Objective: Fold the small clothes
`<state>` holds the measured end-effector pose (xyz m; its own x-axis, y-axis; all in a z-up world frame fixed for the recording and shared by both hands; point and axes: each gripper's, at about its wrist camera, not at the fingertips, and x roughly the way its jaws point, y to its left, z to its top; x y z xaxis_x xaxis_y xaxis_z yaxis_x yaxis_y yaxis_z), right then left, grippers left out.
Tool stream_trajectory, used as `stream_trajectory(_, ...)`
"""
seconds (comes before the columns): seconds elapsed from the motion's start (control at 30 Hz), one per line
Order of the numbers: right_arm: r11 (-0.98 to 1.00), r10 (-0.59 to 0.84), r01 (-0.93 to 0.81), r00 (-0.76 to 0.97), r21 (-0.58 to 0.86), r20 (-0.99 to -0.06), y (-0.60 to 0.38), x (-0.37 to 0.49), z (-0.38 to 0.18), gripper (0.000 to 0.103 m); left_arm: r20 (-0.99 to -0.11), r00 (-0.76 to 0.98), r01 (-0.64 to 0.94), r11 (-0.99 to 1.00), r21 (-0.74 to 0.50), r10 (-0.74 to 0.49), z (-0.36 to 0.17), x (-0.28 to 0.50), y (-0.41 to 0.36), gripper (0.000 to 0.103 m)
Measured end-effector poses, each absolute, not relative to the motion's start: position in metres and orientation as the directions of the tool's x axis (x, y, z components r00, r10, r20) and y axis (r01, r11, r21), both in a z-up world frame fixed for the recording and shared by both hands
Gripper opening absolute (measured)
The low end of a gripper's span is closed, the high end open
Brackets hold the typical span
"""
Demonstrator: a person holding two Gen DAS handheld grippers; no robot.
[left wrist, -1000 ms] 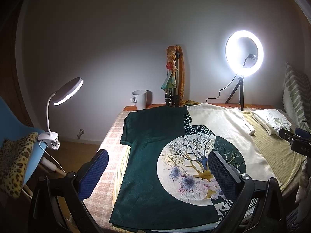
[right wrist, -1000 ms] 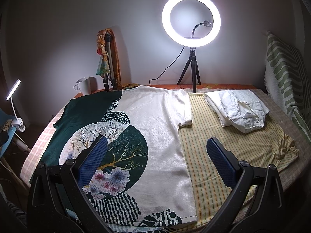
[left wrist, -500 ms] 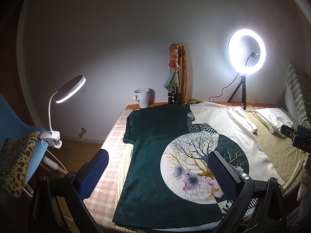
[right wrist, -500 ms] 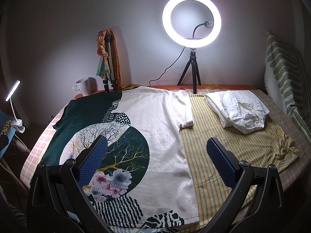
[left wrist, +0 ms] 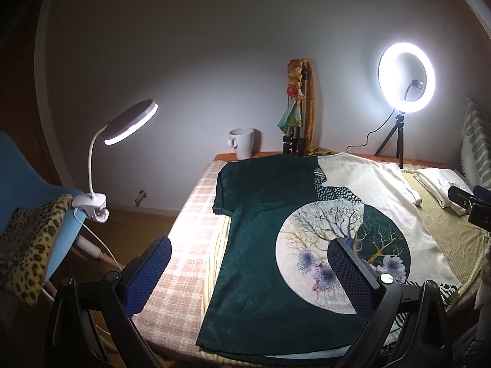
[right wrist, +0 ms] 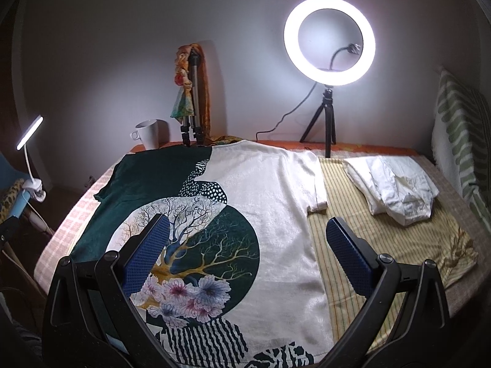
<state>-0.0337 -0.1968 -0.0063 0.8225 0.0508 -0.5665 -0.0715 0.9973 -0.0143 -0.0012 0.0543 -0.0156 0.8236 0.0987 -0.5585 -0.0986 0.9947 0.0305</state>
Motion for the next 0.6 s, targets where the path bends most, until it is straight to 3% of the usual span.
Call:
stream_trajectory(0.23, 0.977, 0.147, -0.209, 0.816, -0.048, -0.56, -0.16, -0.025, 0.003, 0.103, -0.588, 0.807, -0.098, 0.994, -0.042, 0.055, -0.036, -0.002, 0.085, 0.093)
stream_trajectory(0.37, 0.945, 0.211, -0.311, 0.816, -0.1, -0.538, -0.127, -0.009, 0.012, 0.103, -0.638, 0.77, -0.102, 0.991, -0.091, 0.021, -0.055, 0.0, 0.102, 0.081)
stream_trajectory(0.47, 0.919, 0.249, -0.377, 0.781, -0.117, -0.572, -0.1, 0.015, 0.012, 0.103, -0.679, 0.735, -0.116, 0.986, -0.121, 0.003, -0.071, 0.002, 0.114, 0.073)
stream_trajectory(0.6, 0.897, 0.322, -0.442, 0.687, -0.022, -0.652, -0.068, 0.06, 0.002, 0.103, -0.727, 0.683, -0.114, 0.975, -0.189, -0.062, -0.093, 0.008, 0.125, 0.061)
